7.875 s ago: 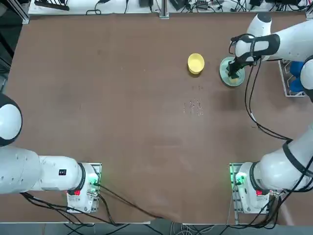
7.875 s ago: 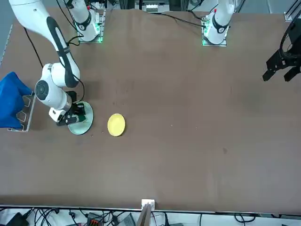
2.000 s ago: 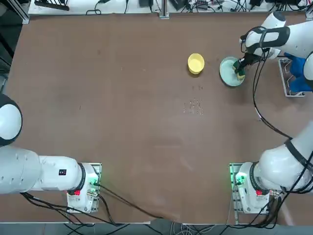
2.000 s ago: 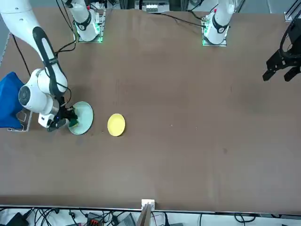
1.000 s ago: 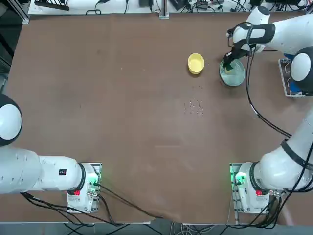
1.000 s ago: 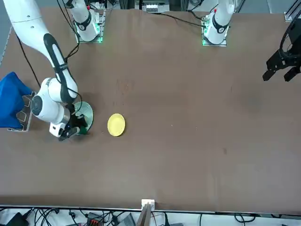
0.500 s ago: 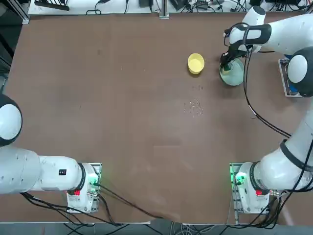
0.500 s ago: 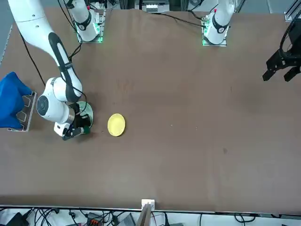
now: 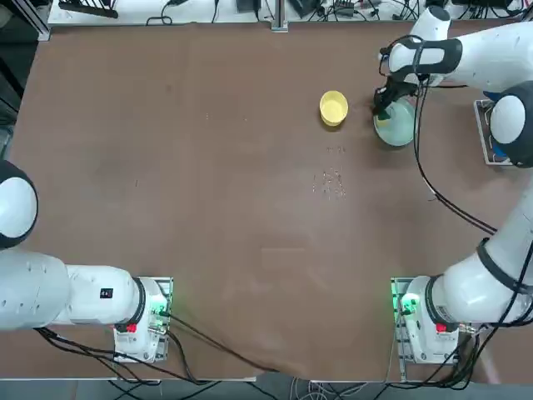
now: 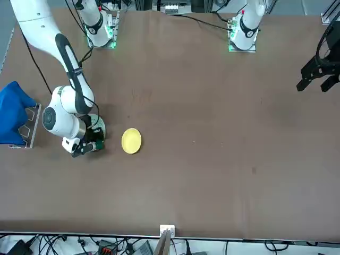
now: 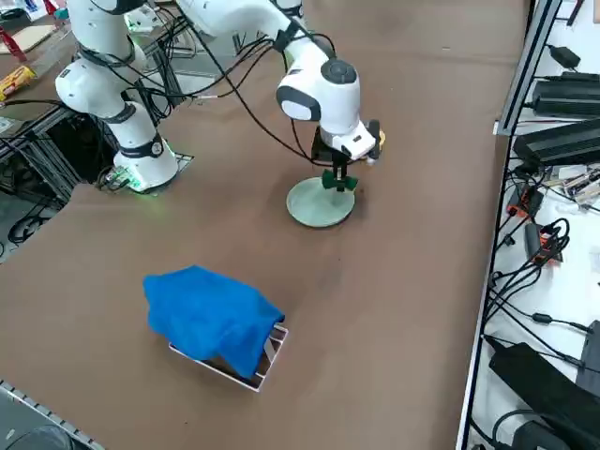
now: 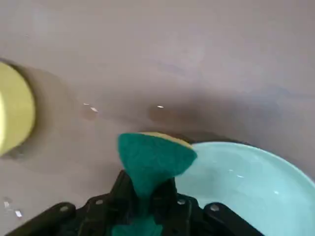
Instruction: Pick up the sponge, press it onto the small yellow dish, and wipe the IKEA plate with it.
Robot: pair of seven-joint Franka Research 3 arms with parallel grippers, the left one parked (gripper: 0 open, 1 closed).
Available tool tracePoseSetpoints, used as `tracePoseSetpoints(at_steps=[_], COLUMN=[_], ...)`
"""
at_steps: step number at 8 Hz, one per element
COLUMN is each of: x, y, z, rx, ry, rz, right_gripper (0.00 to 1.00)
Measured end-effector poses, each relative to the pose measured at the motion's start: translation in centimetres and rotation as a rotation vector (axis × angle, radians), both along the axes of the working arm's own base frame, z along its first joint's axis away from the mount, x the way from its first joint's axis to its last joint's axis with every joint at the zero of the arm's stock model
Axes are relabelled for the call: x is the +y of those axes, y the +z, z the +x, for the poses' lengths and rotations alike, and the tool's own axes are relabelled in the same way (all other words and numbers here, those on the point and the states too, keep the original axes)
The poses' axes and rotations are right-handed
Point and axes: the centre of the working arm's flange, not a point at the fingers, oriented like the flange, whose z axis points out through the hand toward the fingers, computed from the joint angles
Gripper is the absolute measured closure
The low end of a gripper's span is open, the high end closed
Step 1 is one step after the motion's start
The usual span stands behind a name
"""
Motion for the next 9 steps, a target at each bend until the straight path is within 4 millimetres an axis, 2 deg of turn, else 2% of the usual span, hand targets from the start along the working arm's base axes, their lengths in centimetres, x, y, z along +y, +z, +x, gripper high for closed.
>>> tracePoseSetpoints(at_steps=[1, 5, 7, 9], x=[0.5, 0.1, 1.2, 3.6], y=[0.7, 3.5, 4.3, 5.0], z=[-0.1, -0.6, -2.4, -5.7], rx=[0.013, 0.046, 0.06, 0.043], ry=[0.005, -0.032, -0.085, -0.136], rz=[0.003, -0.002, -0.015, -0.035], right_gripper=[0.79, 0.79, 0.79, 0.79])
